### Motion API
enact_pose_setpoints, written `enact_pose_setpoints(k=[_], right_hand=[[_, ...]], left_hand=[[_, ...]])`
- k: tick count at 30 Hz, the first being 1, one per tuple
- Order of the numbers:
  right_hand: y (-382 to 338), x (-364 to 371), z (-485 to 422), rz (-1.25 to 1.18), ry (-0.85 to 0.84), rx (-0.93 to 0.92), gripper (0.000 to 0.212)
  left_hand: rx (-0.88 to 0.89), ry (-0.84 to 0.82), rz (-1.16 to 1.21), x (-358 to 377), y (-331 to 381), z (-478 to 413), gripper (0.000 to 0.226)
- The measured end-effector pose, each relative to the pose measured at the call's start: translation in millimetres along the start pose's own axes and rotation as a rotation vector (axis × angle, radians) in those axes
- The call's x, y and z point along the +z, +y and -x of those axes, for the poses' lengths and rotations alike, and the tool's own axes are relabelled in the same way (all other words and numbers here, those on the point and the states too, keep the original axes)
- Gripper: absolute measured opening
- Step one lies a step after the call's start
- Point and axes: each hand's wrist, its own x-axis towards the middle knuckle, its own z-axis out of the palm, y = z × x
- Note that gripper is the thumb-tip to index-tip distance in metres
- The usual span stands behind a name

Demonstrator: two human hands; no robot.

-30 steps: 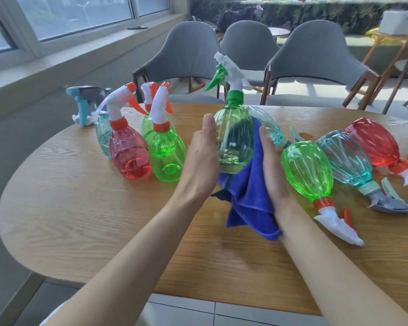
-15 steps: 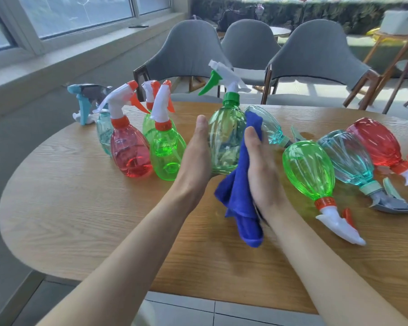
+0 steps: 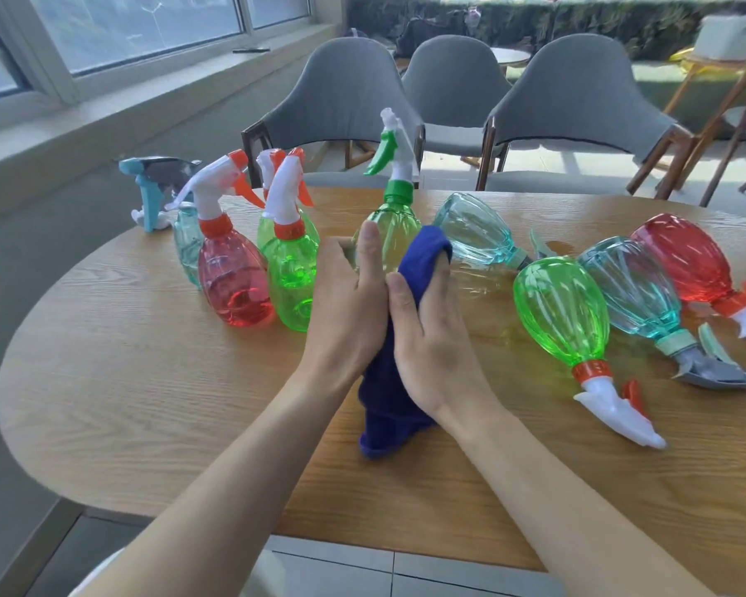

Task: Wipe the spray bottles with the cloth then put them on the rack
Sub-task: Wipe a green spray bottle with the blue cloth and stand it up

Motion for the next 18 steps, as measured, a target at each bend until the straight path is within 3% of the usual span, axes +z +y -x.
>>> enact_pose_setpoints(k=[3, 10, 15, 18], right_hand=[[1.0, -2.2, -3.1, 0.018, -0.050, 0.008, 0.073], [1.7, -11.2, -16.6, -0.228, 0.003, 0.129, 0.076], [3.4, 9.8, 1.3, -0.010, -0.051, 0.031, 0.085], [4.0, 7.7, -2.0, -0.038, -0.069, 0.019, 0.086]], left_hand=[[-0.007, -0.015, -0.029, -2.2, -1.5, -1.2, 0.047], [-0.021, -0.141, -0.069, -6.5, -2.2, 2.3, 0.044], [-0.068, -0.037, -0.043, -12.4, -3.0, -0.4, 0.051], [-0.064, -0.042, -0.053, -14.9, -1.9, 0.3, 0.050]])
